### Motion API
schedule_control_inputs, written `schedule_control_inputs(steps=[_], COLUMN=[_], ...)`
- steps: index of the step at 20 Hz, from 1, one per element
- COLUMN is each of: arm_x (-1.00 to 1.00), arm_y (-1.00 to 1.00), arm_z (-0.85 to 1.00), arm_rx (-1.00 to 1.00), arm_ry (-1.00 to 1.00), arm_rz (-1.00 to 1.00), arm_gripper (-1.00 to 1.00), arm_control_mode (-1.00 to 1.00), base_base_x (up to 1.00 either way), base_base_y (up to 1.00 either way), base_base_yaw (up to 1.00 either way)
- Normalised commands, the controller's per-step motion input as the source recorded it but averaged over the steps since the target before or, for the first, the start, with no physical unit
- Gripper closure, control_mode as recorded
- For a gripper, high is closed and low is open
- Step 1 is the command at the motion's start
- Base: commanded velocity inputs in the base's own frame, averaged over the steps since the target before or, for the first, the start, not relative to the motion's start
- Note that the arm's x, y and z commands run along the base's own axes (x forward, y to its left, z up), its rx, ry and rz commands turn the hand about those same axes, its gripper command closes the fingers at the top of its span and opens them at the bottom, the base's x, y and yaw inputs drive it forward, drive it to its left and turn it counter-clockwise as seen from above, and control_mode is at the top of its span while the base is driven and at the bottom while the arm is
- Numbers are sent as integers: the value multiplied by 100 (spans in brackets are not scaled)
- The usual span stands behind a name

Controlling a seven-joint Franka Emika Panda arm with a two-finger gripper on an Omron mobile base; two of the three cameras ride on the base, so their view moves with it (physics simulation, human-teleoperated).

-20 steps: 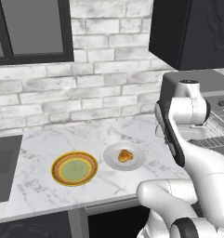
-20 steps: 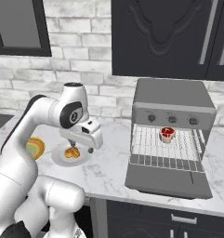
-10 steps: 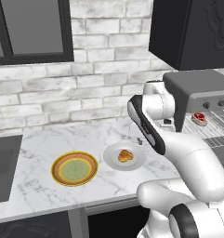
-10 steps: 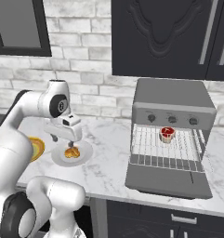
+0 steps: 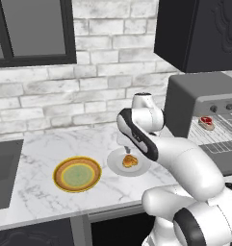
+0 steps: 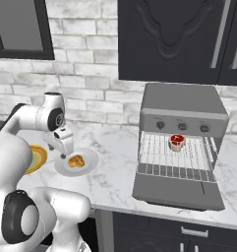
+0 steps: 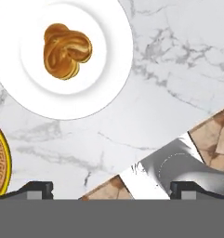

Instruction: Open the toaster oven door. Place the bread on the top rack in the toaster oven and place the steak on the bottom rack.

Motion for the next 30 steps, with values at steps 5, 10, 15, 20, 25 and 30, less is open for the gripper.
schedule_control_inputs(steps=[5, 10, 15, 20, 25, 30], arm_x=[48, 21, 6, 11, 8, 21], arm_y=[27, -2, -12, -9, -6, 0], arm_z=[-34, -31, -16, -18, -32, -16], arm_rx=[-1, -6, -5, 0, 0, 0], arm_ry=[-11, -1, 0, 0, 0, 0], arm_rz=[-37, -13, 0, 0, 0, 0], arm_gripper=[-100, -100, -100, -100, -100, -100], arm_control_mode=[-100, -100, -100, -100, -100, -100], base_base_x=[0, 0, 0, 0, 0, 0], base_base_y=[0, 0, 0, 0, 0, 0], base_base_yaw=[0, 0, 0, 0, 0, 0])
